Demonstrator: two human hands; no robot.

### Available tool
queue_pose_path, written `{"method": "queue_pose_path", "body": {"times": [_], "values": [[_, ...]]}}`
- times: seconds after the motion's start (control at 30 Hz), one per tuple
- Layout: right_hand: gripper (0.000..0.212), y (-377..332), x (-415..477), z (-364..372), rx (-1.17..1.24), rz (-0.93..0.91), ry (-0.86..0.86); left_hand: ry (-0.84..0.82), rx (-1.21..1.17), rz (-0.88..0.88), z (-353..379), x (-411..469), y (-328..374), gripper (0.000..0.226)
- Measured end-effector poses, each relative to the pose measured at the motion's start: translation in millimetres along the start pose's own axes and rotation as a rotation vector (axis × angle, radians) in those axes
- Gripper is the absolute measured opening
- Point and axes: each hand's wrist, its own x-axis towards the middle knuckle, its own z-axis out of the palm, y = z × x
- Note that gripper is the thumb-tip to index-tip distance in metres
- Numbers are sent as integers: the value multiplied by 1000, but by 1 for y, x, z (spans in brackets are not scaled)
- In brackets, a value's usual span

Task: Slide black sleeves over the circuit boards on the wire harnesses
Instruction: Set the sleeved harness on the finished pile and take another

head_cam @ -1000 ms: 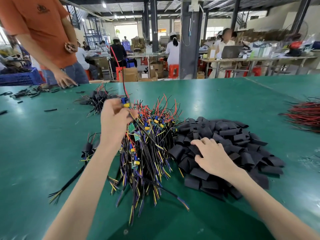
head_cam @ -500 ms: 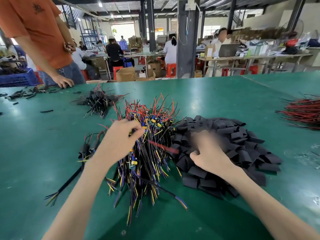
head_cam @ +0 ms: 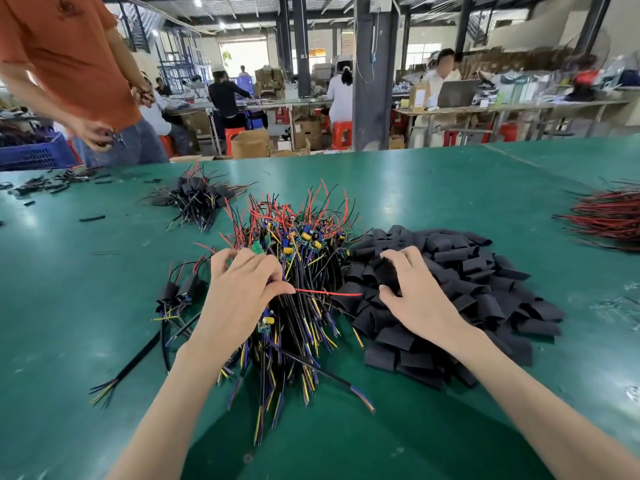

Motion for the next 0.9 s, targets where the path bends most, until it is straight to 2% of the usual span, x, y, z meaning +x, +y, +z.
{"method": "queue_pose_path", "body": {"times": [0.17,0.27,0.4,0.63,0.9], "values": [[47,-1,-1,-3,27,-22,-7,17,-128,-4,2,-3,3,34],[50,0,2,-3,52,-17,22,82,-229,-79,1,-2,4,19],[41,-2,3,-5,58,-88,56,144,-253,-150,-1,-1,5,13],[39,-6,0,-3,76,-173,39,162,-286,-201,-2,0,8,16],[39,-13,-1,-5,207,-145,108,143,-259,-179,-2,-1,11,16]]}}
